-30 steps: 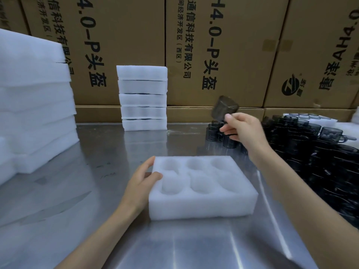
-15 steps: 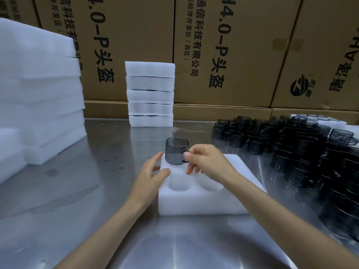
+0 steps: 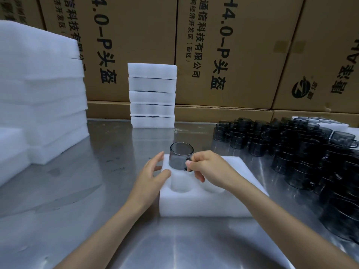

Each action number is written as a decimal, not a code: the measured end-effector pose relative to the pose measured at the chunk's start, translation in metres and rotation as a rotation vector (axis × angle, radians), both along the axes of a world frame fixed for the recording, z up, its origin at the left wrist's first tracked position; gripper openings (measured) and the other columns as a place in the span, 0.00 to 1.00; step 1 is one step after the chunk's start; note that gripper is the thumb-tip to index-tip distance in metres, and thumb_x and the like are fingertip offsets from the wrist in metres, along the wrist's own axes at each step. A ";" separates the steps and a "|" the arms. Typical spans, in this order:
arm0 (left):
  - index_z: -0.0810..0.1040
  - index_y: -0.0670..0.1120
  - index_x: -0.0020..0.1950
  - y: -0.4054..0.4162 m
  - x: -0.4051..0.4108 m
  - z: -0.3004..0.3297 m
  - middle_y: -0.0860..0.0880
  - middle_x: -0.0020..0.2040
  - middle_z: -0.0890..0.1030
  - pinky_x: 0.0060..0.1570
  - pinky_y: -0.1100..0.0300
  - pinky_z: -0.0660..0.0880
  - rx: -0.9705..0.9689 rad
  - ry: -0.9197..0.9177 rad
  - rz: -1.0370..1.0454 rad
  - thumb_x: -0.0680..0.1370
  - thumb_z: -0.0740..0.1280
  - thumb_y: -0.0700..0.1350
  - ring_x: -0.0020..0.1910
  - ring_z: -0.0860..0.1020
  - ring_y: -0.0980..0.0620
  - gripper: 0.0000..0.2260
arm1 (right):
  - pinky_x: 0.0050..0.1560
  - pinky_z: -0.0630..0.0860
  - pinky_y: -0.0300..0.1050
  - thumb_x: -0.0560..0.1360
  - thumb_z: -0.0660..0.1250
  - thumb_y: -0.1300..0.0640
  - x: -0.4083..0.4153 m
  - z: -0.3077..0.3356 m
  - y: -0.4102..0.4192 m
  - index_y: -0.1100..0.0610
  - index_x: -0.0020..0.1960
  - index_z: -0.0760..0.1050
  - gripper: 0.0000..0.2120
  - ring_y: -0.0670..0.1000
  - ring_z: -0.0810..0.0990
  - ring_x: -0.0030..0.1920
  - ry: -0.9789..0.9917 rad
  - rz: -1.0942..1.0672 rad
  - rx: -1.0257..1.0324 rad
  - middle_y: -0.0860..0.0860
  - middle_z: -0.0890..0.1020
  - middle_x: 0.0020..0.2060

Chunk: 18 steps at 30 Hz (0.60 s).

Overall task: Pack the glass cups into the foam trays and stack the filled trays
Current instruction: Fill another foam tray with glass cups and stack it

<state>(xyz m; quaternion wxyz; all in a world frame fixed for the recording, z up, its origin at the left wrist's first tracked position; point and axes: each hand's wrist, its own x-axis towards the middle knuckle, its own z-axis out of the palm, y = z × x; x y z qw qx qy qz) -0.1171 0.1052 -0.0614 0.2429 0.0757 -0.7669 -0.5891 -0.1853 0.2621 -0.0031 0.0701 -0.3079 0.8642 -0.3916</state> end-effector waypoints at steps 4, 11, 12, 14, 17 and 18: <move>0.68 0.51 0.71 -0.001 -0.001 -0.002 0.53 0.67 0.71 0.51 0.65 0.67 -0.031 0.005 0.016 0.76 0.65 0.39 0.60 0.73 0.55 0.23 | 0.45 0.70 0.49 0.76 0.63 0.53 0.000 0.002 0.000 0.50 0.27 0.72 0.19 0.51 0.75 0.33 -0.024 0.002 0.015 0.46 0.74 0.20; 0.67 0.52 0.71 -0.001 -0.001 -0.002 0.54 0.67 0.71 0.47 0.73 0.68 -0.071 0.007 0.002 0.76 0.65 0.40 0.60 0.72 0.56 0.23 | 0.44 0.71 0.48 0.77 0.62 0.47 -0.005 0.003 0.002 0.50 0.30 0.76 0.18 0.47 0.73 0.29 -0.041 0.047 -0.004 0.45 0.74 0.21; 0.68 0.52 0.71 -0.001 -0.001 -0.001 0.55 0.67 0.71 0.48 0.73 0.68 -0.069 0.016 -0.001 0.75 0.66 0.43 0.60 0.73 0.57 0.24 | 0.42 0.70 0.46 0.77 0.61 0.43 -0.006 0.003 0.003 0.52 0.33 0.78 0.19 0.45 0.72 0.28 -0.032 0.046 -0.008 0.45 0.73 0.21; 0.68 0.52 0.70 0.000 0.000 0.000 0.55 0.66 0.71 0.50 0.70 0.69 -0.049 0.030 -0.010 0.68 0.64 0.49 0.59 0.73 0.57 0.29 | 0.36 0.67 0.41 0.76 0.59 0.38 -0.009 0.004 0.006 0.53 0.38 0.79 0.22 0.42 0.69 0.24 -0.032 0.009 -0.039 0.45 0.72 0.22; 0.69 0.52 0.70 -0.001 0.000 0.000 0.54 0.66 0.72 0.55 0.63 0.69 -0.026 0.033 -0.024 0.66 0.63 0.49 0.60 0.74 0.54 0.31 | 0.33 0.64 0.39 0.77 0.58 0.40 -0.015 0.001 0.012 0.51 0.38 0.80 0.20 0.40 0.68 0.23 -0.022 -0.077 -0.161 0.44 0.71 0.22; 0.68 0.52 0.70 -0.001 0.001 0.000 0.54 0.67 0.72 0.55 0.63 0.69 -0.030 0.033 -0.024 0.67 0.63 0.49 0.61 0.74 0.54 0.30 | 0.34 0.65 0.39 0.78 0.58 0.43 -0.016 -0.001 0.013 0.51 0.39 0.80 0.18 0.40 0.69 0.25 -0.005 -0.095 -0.210 0.44 0.71 0.23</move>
